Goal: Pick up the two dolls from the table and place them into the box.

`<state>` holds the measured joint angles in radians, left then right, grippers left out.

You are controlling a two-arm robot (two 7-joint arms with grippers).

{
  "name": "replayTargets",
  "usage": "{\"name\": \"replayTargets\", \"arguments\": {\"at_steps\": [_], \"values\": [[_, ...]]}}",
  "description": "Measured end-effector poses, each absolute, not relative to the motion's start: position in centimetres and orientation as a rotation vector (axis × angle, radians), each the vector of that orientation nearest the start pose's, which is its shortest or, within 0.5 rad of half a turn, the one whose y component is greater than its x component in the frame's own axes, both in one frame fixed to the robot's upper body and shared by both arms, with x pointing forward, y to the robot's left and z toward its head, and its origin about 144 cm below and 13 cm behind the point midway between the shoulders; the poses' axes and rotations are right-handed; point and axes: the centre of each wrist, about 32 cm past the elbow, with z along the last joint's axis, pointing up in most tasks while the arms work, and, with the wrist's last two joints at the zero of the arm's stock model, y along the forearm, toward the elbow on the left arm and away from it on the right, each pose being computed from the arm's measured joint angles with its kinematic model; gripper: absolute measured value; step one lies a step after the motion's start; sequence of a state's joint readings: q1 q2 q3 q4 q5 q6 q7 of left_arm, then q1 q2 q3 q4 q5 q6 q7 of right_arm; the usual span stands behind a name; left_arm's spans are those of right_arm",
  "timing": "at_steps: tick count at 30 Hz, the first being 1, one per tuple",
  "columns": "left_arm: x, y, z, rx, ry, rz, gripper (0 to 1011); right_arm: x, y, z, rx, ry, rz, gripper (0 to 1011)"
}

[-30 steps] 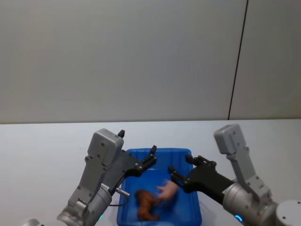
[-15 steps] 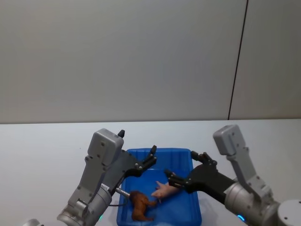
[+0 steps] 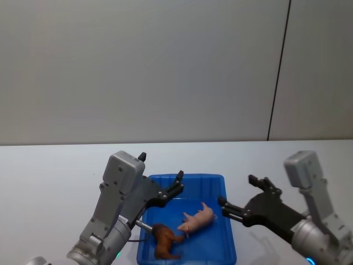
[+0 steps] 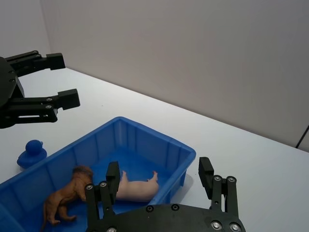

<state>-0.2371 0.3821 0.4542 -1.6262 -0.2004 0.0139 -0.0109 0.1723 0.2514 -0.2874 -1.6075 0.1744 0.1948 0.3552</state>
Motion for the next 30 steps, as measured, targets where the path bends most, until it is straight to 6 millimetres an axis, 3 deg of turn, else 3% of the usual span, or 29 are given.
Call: {"name": "replayTargets", "arguments": {"at_steps": [18,30], "values": [[49.1,20.0,120.5,0.073,-0.273,1.125,1001,47.7,-23.6,118.8,-0.066,-0.031,-1.003,1001],[47.7,22.0,120.5,0.147,-0.273,1.188,1001,47.3,-24.0,118.6,-0.054,-0.03,-1.014,1001]]}}
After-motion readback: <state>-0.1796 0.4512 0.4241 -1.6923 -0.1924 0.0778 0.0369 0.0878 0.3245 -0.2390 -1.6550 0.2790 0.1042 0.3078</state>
